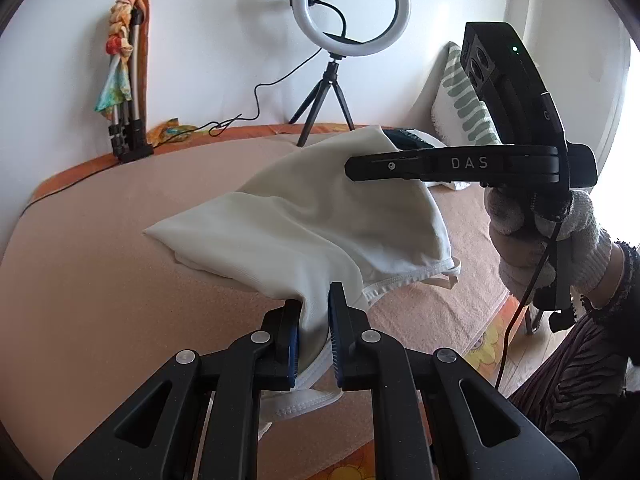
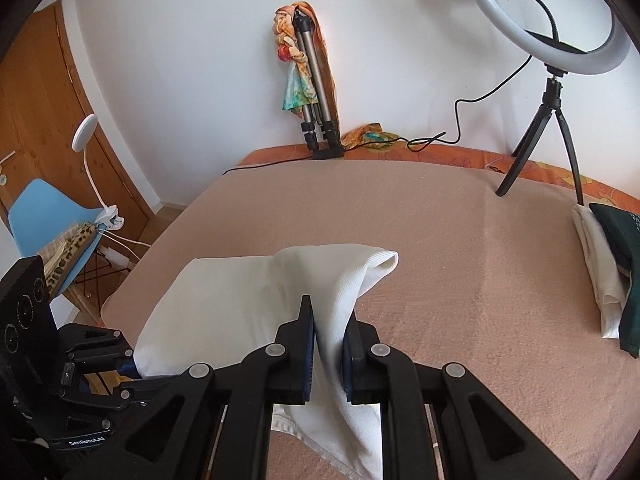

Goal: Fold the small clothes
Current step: 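Lift the folded camisole with both tools and carry it to the clothes stack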

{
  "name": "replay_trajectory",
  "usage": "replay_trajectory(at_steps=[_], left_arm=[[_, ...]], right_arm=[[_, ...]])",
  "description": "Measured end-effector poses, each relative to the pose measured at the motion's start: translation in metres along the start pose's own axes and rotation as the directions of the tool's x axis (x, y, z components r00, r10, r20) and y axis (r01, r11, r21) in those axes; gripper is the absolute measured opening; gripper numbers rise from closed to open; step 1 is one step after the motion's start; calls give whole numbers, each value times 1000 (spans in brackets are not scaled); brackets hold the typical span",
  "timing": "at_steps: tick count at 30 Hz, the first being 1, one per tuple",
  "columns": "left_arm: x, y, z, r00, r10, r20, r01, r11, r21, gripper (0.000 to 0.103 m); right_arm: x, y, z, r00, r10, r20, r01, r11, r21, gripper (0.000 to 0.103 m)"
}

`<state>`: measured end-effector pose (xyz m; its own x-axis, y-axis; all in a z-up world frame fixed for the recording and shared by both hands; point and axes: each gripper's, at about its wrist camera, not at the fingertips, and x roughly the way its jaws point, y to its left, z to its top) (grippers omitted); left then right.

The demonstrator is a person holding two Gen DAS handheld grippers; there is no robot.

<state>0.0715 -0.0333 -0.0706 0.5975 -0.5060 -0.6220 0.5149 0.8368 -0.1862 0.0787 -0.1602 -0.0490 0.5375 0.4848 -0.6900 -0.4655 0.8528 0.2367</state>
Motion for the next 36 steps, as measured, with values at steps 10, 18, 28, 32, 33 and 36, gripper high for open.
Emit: replay_trajectory(at_steps=[10,18,28,32,33,36], left_arm=[[20,-40,30,996,-94,12,93,994,63,11],[54,-93,66,987,-159,28,153,978,141,11],[118,-160,110,971,-239,20,231,953,195,11],[143,-182,131,966,-255,33,242,946,216,11],[149,-186,136,965,-258,36,245,945,218,11],[169,-195,150,963,-266,46,250,943,220,11]], right_arm=[[-52,-35,-9,996,-78,51,77,997,25,9],[-102,-90,-13,983,-145,112,138,988,72,9],[-150,-184,-12,956,-253,147,230,961,156,9],[-165,-219,-4,941,-295,162,269,949,167,9],[-167,-228,-1,939,-303,165,276,947,168,9],[-169,-255,8,926,-335,173,307,937,169,9]])
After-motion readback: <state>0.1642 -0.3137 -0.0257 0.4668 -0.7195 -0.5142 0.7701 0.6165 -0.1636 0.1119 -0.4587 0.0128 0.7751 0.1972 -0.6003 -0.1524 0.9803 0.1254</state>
